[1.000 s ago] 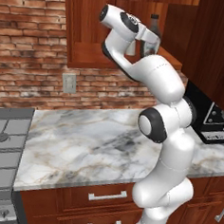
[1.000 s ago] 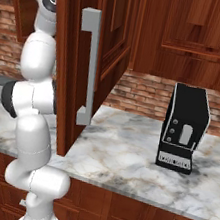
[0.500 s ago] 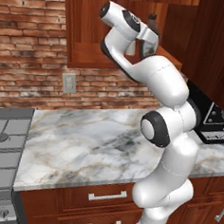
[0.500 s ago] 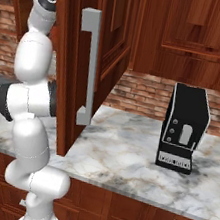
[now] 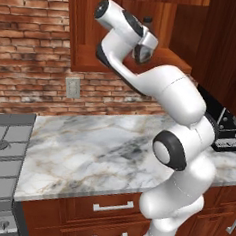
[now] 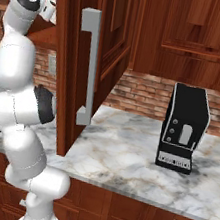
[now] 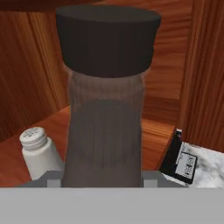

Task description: Move the shaker and syrup bottle from the cabinet to the dining counter.

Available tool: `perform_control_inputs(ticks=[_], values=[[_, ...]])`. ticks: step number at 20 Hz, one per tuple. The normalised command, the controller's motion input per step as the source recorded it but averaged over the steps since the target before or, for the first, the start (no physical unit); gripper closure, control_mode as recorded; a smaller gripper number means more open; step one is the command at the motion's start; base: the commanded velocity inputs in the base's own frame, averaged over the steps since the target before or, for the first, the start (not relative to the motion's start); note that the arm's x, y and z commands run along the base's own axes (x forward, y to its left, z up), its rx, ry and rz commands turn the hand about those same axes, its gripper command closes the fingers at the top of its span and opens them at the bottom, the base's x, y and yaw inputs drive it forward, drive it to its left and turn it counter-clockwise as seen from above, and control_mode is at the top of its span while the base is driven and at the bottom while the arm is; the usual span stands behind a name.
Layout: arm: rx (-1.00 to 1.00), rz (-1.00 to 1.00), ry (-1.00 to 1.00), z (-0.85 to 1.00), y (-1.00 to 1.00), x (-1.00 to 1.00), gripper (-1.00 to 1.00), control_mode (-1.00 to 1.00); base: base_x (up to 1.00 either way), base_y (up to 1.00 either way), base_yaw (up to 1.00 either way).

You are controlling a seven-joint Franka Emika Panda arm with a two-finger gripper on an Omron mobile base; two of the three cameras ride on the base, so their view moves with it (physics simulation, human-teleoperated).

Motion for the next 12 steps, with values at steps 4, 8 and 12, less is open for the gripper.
perform_control_inputs(ticks=[4, 8, 12], values=[[0.10, 0.20, 0.00, 0.02, 0.51, -0.52, 1.00, -1.00, 0.00, 0.00, 0.00], [0.08, 0.23, 0.00, 0.03, 0.47, -0.62, 1.00, -1.00, 0.00, 0.00, 0.00], [0.06, 0.26, 0.00, 0.00, 0.41, -0.72, 1.00, -1.00, 0.00, 0.00, 0.00]])
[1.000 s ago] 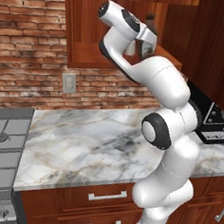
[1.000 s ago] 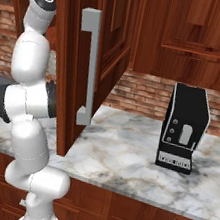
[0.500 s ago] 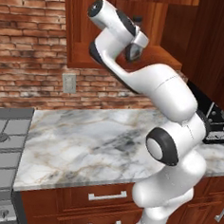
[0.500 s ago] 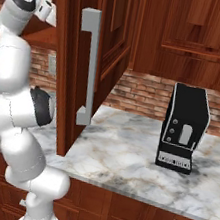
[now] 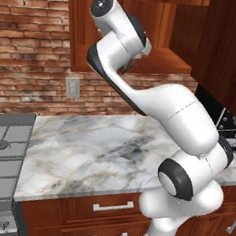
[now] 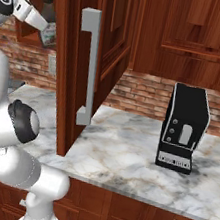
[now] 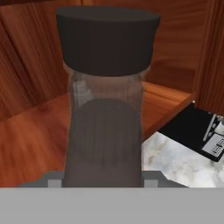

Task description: Move the shaker and syrup bottle from the cabinet to the dining counter.

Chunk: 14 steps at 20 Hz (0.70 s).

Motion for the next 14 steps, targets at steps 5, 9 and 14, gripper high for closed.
perform_control_inputs(ticks=[5, 9, 14], values=[[0.02, 0.31, 0.00, 0.00, 0.33, -0.74, 1.00, -1.00, 0.00, 0.00, 0.00], [0.00, 0.35, 0.00, 0.00, 0.23, -0.76, 1.00, -1.00, 0.00, 0.00, 0.00], [0.01, 0.39, 0.01, -0.14, 0.06, -0.71, 1.00, -1.00, 0.00, 0.00, 0.00]])
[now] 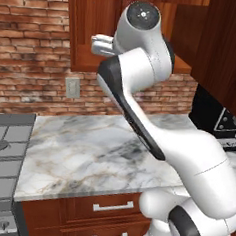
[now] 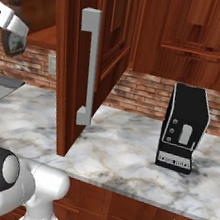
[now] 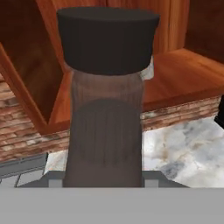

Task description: Move the shaker and syrup bottle from the cabinet to the dining counter.

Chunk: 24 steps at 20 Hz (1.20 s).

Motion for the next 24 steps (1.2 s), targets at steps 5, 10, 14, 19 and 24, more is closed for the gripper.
perform_control_inputs(ticks=[5, 10, 14, 19, 24], values=[[0.00, 0.40, 0.00, -0.36, 0.00, -0.66, 1.00, -1.00, 0.00, 0.00, 0.00], [0.00, 0.30, 0.03, -0.52, 0.00, -0.56, 1.00, -1.00, 0.00, 0.00, 0.00], [0.00, 0.16, 0.06, -0.61, 0.07, -0.37, 1.00, -1.00, 0.00, 0.00, 0.00], [-0.02, 0.10, 0.03, -0.61, 0.05, -0.27, 1.00, -1.00, 0.00, 0.00, 0.00], [-0.08, 0.01, 0.00, -0.44, 0.07, -0.17, 1.00, -1.00, 0.00, 0.00, 0.00]])
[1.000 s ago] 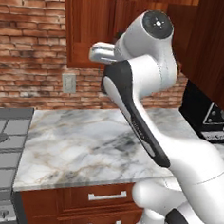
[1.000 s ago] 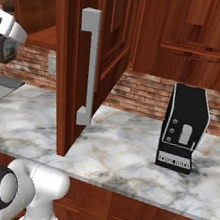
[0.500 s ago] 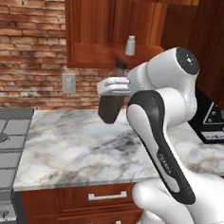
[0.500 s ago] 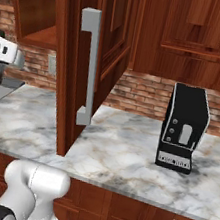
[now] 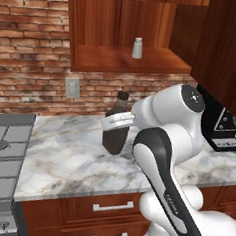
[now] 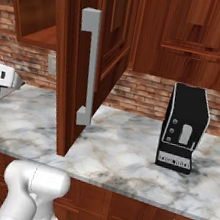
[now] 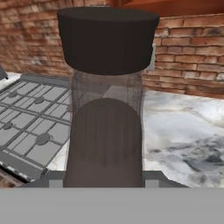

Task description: Move the shaker and syrup bottle from the cabinet to the dining counter.

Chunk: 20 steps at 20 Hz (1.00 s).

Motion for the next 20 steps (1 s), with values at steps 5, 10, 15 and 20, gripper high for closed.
perform_control_inputs(ticks=[5, 10, 15, 20], values=[[0.00, 0.00, 0.00, -0.02, 0.00, -0.01, 1.00, -1.00, 0.00, 0.00, 0.00], [0.00, 0.00, 0.00, 0.00, 0.00, 0.00, 1.00, 1.00, -0.03, 0.01, 0.00], [0.00, 0.00, 0.00, 0.00, 0.00, 0.00, 1.00, 1.00, -0.46, 0.15, 0.00], [0.00, 0.00, 0.00, 0.00, 0.00, 0.00, 1.00, 1.00, -0.58, 0.32, 0.00]])
